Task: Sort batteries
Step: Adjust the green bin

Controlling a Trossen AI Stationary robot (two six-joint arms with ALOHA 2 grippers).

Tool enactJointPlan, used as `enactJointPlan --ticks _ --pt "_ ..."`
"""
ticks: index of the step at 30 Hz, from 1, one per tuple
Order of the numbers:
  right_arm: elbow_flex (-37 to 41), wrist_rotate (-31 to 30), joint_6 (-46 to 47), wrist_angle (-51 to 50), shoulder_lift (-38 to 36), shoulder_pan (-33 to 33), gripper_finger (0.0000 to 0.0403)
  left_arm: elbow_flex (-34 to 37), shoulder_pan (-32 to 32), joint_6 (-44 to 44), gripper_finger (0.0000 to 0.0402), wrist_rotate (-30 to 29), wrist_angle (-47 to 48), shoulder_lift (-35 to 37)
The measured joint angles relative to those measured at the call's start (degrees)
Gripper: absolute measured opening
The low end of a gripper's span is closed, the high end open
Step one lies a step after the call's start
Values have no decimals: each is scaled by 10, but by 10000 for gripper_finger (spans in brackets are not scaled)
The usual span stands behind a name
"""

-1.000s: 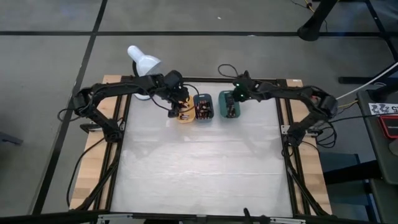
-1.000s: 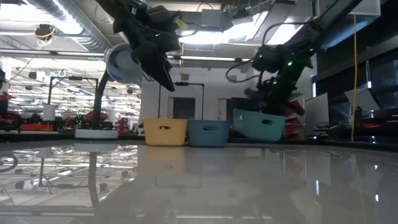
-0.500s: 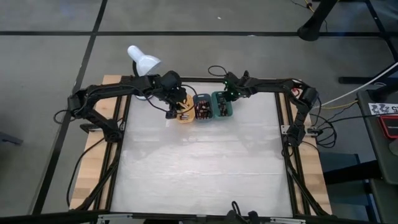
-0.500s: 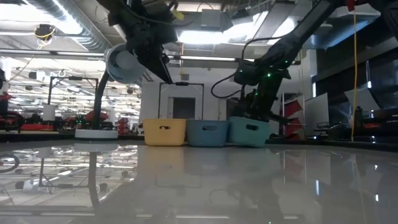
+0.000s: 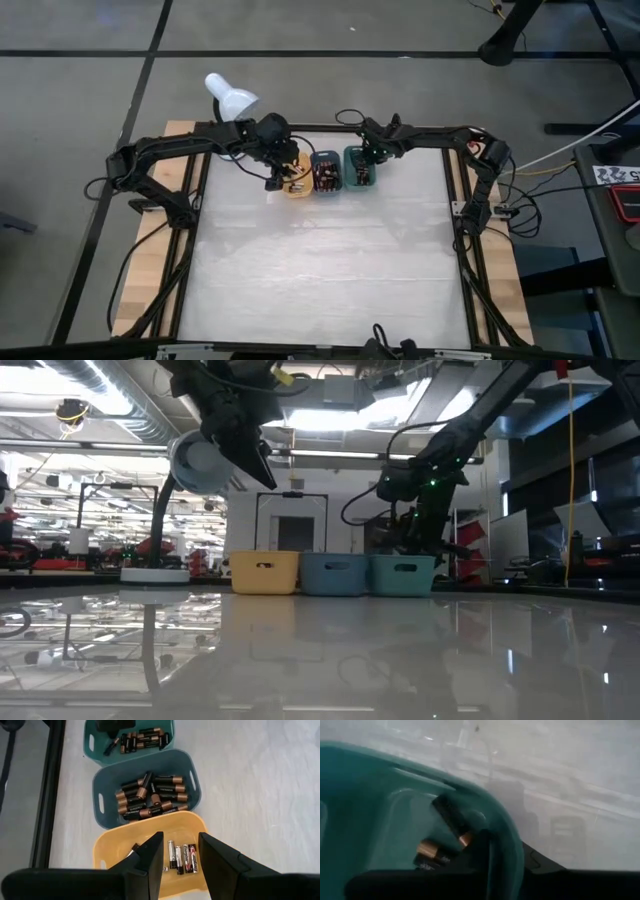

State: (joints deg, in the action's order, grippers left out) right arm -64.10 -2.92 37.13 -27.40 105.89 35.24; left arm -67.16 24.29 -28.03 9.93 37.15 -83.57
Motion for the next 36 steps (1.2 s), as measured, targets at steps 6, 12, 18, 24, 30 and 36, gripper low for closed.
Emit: enactJointPlan --ticks 6,12,18,24,30,36 --pt "0 16 0 6 -1 0 96 0 0 1 114 0 0 0" --pt "-1 66 -7 29 -1 0 146 0 0 2 114 0 0 0" --pt "-1 91 -16 40 -2 0 171 0 0 2 114 0 0 0" --pt "-1 86 -16 37 -2 0 174 0 0 2 114 0 0 0" --pt "-1 77 -19 32 -27 0 174 0 0 2 114 0 4 0" --pt "-1 72 -33 12 -69 0 175 0 0 2 114 0 4 0"
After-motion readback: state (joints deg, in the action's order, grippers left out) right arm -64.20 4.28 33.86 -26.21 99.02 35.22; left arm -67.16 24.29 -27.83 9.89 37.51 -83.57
